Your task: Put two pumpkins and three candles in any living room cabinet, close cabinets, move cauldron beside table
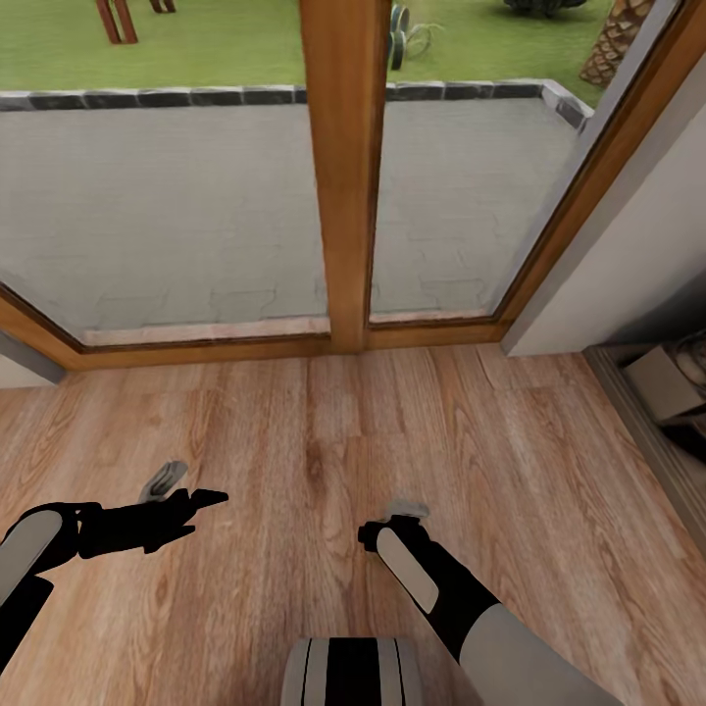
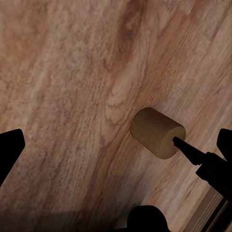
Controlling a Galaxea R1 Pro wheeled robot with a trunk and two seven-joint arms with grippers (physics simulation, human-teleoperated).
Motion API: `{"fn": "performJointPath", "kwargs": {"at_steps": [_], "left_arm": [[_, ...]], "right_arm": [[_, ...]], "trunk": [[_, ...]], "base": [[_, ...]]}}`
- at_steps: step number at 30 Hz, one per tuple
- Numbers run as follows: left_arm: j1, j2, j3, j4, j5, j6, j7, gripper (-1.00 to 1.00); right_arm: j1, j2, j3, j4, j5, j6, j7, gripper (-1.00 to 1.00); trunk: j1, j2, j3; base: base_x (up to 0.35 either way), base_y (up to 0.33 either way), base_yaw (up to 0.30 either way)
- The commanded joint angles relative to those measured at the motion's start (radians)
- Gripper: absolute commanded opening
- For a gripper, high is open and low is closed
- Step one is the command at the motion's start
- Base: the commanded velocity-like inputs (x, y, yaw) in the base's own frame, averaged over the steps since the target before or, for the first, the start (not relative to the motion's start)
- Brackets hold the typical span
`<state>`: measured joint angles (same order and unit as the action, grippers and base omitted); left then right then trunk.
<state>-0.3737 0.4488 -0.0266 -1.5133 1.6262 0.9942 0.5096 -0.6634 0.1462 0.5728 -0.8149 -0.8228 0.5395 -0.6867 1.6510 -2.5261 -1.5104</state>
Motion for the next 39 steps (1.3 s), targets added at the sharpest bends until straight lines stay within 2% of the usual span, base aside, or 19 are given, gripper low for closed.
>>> {"fn": "performJointPath", "kwargs": {"at_steps": [1, 18, 23, 28, 33, 39], "left_arm": [[-0.001, 0.001, -0.001, -0.001, 0.011, 0.000, 0.010, 1.00], [-0.001, 0.001, -0.001, -0.001, 0.011, 0.000, 0.010, 1.00], [-0.001, 0.001, -0.001, -0.002, 0.016, 0.000, 0.010, 1.00], [-0.001, 0.002, -0.001, -0.002, 0.037, 0.000, 0.010, 1.00], [-0.001, 0.002, -0.001, -0.002, 0.042, 0.000, 0.010, 1.00], [-0.001, 0.002, -0.001, -0.002, 0.043, 0.000, 0.010, 1.00]], "right_arm": [[-0.001, 0.000, 0.003, -0.001, -0.007, 0.002, -0.008, 1.00], [-0.001, 0.000, 0.004, -0.001, -0.007, 0.000, -0.008, 1.00], [-0.001, 0.000, 0.004, -0.001, -0.007, -0.001, -0.008, 1.00], [-0.001, 0.000, 0.004, -0.001, -0.007, -0.019, -0.007, 1.00], [-0.001, 0.000, 0.004, -0.001, -0.007, -0.024, -0.007, 1.00], [-0.001, 0.000, 0.004, -0.001, -0.007, -0.027, -0.007, 1.00]], "trunk": [[0.000, 0.000, -0.001], [0.000, 0.000, -0.001], [0.002, -0.001, -0.020], [0.002, -0.001, -0.020], [0.004, -0.002, -0.035], [0.004, -0.002, -0.035]], "base": [[0.017, 0.000, 0.000], [0.002, 0.000, 0.000], [0.000, 0.000, 0.000], [0.000, 0.000, 0.000], [0.000, 0.000, 0.000], [0.000, 0.000, 0.000]]}}
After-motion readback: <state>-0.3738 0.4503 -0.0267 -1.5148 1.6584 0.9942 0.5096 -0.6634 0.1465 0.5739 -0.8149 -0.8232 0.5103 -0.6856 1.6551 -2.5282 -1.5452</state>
